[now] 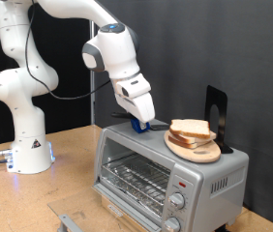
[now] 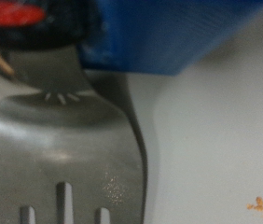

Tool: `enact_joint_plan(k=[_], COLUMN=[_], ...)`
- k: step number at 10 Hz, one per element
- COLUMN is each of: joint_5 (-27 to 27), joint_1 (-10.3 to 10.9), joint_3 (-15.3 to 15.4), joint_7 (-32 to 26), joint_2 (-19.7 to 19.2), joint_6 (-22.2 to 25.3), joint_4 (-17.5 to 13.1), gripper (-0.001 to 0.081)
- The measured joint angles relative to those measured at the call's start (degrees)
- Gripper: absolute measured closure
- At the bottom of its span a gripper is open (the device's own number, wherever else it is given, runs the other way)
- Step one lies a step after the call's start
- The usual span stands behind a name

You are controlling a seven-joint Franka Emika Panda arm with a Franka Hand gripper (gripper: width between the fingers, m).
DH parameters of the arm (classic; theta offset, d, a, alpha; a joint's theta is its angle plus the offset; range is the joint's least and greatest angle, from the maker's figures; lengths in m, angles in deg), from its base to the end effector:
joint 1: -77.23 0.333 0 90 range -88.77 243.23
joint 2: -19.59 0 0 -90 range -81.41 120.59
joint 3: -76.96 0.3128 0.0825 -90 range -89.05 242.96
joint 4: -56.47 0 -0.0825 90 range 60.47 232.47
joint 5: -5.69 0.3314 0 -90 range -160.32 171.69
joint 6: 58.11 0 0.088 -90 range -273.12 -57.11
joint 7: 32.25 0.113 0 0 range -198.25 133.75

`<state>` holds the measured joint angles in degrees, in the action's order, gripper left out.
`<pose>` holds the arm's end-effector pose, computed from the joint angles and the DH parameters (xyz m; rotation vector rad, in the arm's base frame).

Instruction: Make a piece of toast with the oven

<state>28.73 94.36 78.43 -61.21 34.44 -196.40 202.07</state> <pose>0.3846 0.1335 0.4027 -2.7608 -0.7719 -0.2240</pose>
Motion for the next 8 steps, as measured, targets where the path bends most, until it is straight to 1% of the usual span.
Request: enact_joint_plan(k=[1,3,5,7,8], joint_5=[0.0,0.0,0.6,3.5,4.8], joint_1=[0.0,0.0,0.0,0.0,0.0], joint_3=[0.0,0.0,0.0,-0.3,-0.8], joint_7=[0.0,0.1,1.4,1.6,1.6], joint_2=[0.0,0.0,0.1,1.4,2.9], joint_6=[0.0,0.0,0.2,1.5,3.3], joint_4=[0.0,0.0,0.0,-0.3,-0.7], gripper=[0.0357,0.0357,0.0357,0.0356,0.0356])
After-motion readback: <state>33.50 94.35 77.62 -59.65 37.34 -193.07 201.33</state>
